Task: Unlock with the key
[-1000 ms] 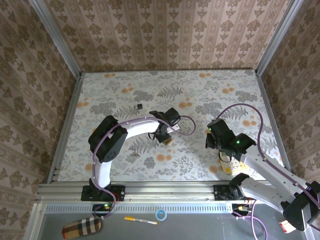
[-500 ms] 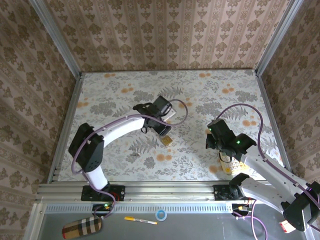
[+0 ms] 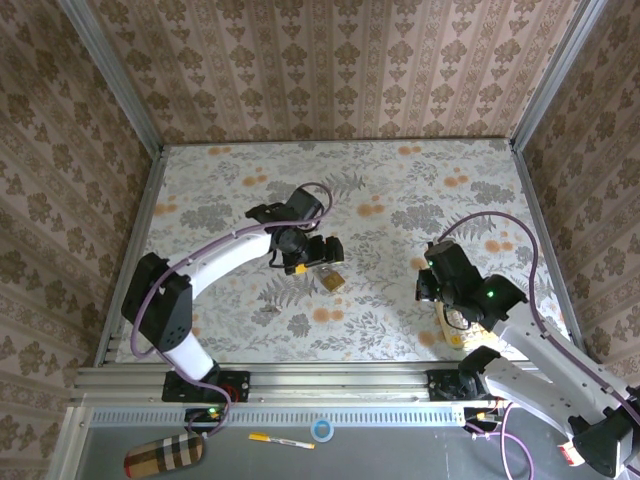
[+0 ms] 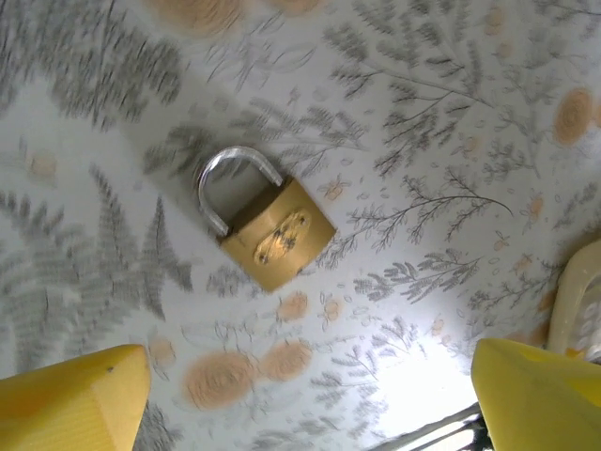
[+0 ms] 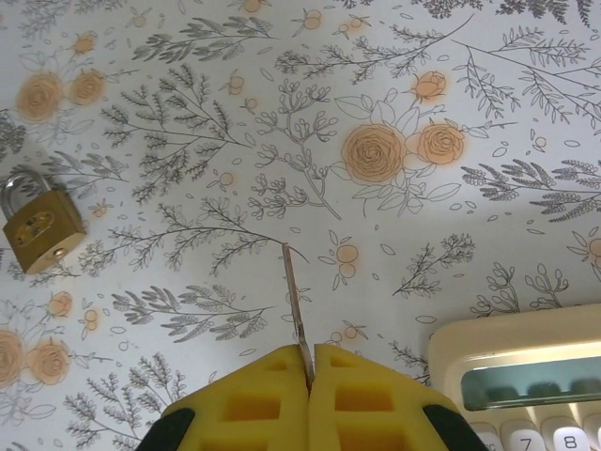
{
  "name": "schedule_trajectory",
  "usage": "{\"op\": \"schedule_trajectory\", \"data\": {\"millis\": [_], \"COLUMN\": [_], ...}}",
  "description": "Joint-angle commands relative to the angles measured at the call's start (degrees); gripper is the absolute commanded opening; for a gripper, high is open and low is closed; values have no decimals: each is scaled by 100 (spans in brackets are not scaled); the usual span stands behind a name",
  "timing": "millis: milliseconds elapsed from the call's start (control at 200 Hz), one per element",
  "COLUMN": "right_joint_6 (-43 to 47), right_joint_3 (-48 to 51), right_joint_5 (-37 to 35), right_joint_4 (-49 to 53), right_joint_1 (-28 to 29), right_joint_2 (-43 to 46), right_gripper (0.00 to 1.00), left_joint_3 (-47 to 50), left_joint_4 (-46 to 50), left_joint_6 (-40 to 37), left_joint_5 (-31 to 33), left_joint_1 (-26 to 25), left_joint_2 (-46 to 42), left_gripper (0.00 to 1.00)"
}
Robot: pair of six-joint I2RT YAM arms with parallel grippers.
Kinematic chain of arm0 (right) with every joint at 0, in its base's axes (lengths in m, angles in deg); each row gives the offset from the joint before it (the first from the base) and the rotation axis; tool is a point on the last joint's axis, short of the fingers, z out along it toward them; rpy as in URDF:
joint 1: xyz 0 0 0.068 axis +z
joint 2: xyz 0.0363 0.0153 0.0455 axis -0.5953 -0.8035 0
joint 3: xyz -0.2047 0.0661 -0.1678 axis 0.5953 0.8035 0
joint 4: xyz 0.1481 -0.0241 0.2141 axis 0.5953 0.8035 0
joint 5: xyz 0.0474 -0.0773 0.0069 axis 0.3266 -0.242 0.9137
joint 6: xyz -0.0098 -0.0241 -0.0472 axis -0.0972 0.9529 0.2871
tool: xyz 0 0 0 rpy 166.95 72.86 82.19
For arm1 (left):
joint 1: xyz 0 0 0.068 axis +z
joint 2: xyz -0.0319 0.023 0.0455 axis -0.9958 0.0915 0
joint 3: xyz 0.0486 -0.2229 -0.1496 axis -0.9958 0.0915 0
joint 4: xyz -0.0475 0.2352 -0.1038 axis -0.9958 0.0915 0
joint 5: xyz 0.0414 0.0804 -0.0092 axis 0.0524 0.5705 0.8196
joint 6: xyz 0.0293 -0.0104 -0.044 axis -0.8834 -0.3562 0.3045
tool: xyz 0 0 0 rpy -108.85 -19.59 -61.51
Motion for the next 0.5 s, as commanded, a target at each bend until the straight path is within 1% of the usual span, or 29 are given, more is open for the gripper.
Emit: {"op": "schedule_trajectory", "data": {"millis": [0, 80, 175, 355, 495], "right_joint_6": [50, 70, 94, 51, 2], "right_joint_3": [10, 24, 29, 126, 290], "right_joint_5": [177, 195, 217, 351, 414], "right_joint_4": [42, 19, -6, -107, -213], "right_joint_1": [-22, -22, -22, -22, -23], "right_joint_2": [156, 194, 218, 270, 314], "right_gripper": [0, 0, 0, 0, 0], "left_joint_3": [-525, -613, -720, -1237, -1185], "left_joint_4": [884, 950, 770, 1296, 1129], "left_joint_6": [1463, 2138, 2647, 2938, 3156], "left_joint_5": [72, -10, -113, 88, 133], "left_joint_1": [-197, -363, -467, -426, -396], "left_joint_2": [322, 573, 871, 1415, 1619], "left_gripper": [89, 90, 90, 88, 87]}}
